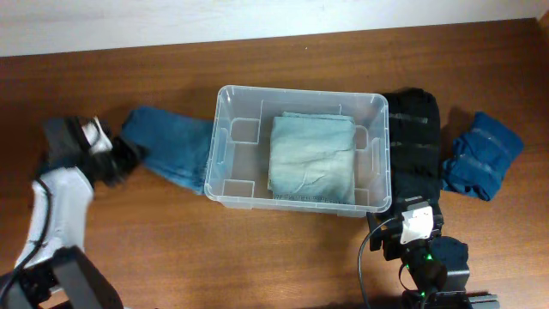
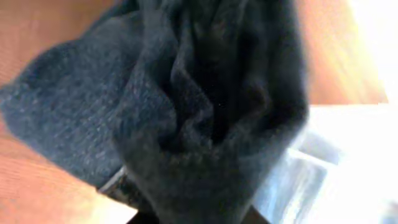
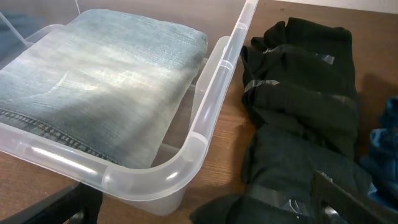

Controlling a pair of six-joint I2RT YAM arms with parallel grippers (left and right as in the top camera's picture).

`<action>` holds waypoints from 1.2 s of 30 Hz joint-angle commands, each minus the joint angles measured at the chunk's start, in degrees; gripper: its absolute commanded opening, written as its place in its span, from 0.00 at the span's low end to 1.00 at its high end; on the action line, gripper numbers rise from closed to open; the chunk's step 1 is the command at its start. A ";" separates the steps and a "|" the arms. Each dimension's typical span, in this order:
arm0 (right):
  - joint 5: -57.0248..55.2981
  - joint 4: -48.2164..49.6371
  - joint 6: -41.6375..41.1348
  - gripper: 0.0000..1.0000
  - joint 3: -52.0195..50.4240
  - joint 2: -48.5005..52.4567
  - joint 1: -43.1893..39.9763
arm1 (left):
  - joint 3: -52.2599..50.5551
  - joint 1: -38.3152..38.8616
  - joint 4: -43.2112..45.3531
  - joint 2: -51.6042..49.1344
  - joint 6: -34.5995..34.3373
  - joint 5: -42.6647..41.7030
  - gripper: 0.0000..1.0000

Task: Pack container
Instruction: 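Return the left gripper and grasp the medium-blue jeans, then carry the medium-blue jeans into the box beside the light jeans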

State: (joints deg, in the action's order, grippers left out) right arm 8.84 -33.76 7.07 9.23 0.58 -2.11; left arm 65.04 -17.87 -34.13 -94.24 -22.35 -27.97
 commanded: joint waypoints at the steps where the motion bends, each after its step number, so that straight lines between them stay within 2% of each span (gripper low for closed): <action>1: -0.50 0.09 -0.33 0.98 -0.35 -0.37 -0.22 | 20.96 1.03 -12.20 3.72 17.49 -5.33 0.01; 3: -0.50 0.09 -0.33 0.98 -0.35 -0.37 -0.22 | 29.57 1.62 -18.58 3.74 20.24 -5.55 0.01; 4: -0.50 0.09 -0.33 0.98 -0.35 -0.37 -0.22 | 37.38 2.60 -24.00 3.72 22.38 -6.60 0.01; 7: -0.50 0.11 -0.33 0.98 -0.35 -0.37 -0.22 | 45.92 5.01 -30.16 3.74 25.20 -11.76 0.01; 10: -0.50 0.09 -0.33 0.98 -0.35 -0.37 -0.22 | 50.18 8.98 -33.33 3.74 26.64 -17.03 0.01; 18: -0.50 0.09 -0.33 0.98 -0.35 -0.37 -0.22 | 51.15 27.02 -33.64 1.81 27.63 -18.99 0.01; 21: -0.50 0.11 -0.33 0.99 -0.35 -0.37 -0.22 | 51.15 32.37 -34.07 -0.33 28.44 -14.99 0.01; 24: -0.50 0.09 -0.33 0.98 -0.35 -0.37 -0.22 | 51.15 34.73 -34.75 -2.67 28.48 -10.47 0.00; 36: -0.50 0.09 -0.33 0.98 -0.35 -0.37 -0.22 | 51.15 35.50 -39.28 -19.61 27.71 -9.81 0.01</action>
State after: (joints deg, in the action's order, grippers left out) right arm 8.82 -33.76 7.09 9.23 0.58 -2.11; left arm 114.50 17.69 -72.86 -111.24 5.39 -35.57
